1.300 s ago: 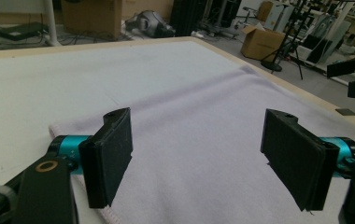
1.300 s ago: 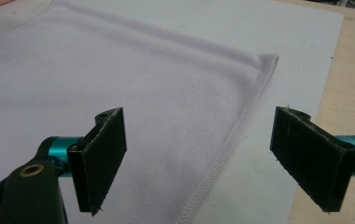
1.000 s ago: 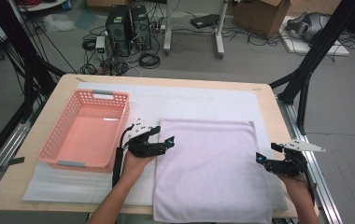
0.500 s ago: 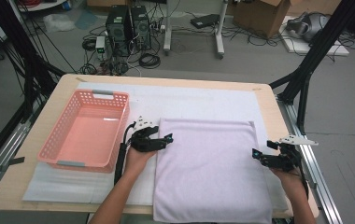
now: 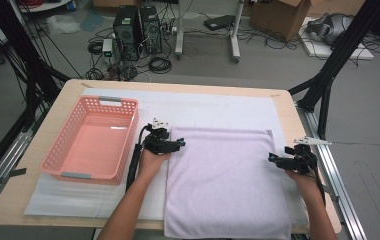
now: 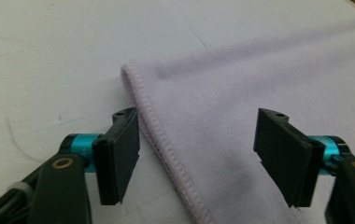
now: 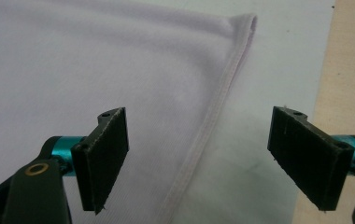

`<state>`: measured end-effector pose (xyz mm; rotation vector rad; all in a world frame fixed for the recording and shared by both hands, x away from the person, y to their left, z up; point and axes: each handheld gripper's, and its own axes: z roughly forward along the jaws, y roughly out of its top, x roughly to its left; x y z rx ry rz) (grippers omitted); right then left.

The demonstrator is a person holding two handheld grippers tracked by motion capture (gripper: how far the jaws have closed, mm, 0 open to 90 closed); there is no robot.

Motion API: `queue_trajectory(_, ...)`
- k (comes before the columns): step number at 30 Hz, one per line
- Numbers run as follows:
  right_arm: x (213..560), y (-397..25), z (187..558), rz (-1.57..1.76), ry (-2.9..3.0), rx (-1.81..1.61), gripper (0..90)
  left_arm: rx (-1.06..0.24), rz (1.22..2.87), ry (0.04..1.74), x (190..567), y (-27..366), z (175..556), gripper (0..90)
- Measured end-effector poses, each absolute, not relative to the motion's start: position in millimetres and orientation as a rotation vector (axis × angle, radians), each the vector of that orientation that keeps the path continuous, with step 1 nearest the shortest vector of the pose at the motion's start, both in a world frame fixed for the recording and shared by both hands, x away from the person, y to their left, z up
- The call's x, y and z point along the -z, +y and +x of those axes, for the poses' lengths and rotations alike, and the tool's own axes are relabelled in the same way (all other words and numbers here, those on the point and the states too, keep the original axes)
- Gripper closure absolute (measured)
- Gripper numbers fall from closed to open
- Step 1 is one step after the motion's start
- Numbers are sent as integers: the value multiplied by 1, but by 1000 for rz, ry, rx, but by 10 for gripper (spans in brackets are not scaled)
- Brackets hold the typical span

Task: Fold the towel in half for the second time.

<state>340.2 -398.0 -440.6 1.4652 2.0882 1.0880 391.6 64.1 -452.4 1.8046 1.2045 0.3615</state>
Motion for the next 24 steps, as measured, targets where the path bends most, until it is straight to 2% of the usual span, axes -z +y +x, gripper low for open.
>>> queue_trajectory(5,440,-392,364,1503,2098,-1041,198,-358,1826,1215,452,61,400,395)
queue_trajectory(8,438,-389,376,1525,2103,-1019,288,-355,1817,1236,453,58,407,415)
queue_trajectory(13,439,-382,391,1532,2117,-958,435,-360,1783,1275,453,60,410,513)
queue_trajectory(16,441,-377,395,1522,2127,-912,477,-374,1798,1269,454,58,409,576)
queue_trajectory(18,440,-376,395,1517,2137,-912,595,-378,1836,1244,453,55,409,678)
queue_trajectory(20,440,-376,395,1511,2153,-934,702,-393,1842,1250,453,54,409,704)
queue_trajectory(22,440,-375,394,1530,2169,-967,816,-351,1824,1253,454,57,410,787)
queue_trajectory(23,440,-374,394,1537,2165,-968,833,-338,1825,1252,454,57,410,846)
queue_trajectory(24,439,-373,394,1546,2162,-962,842,-343,1827,1247,454,57,410,849)
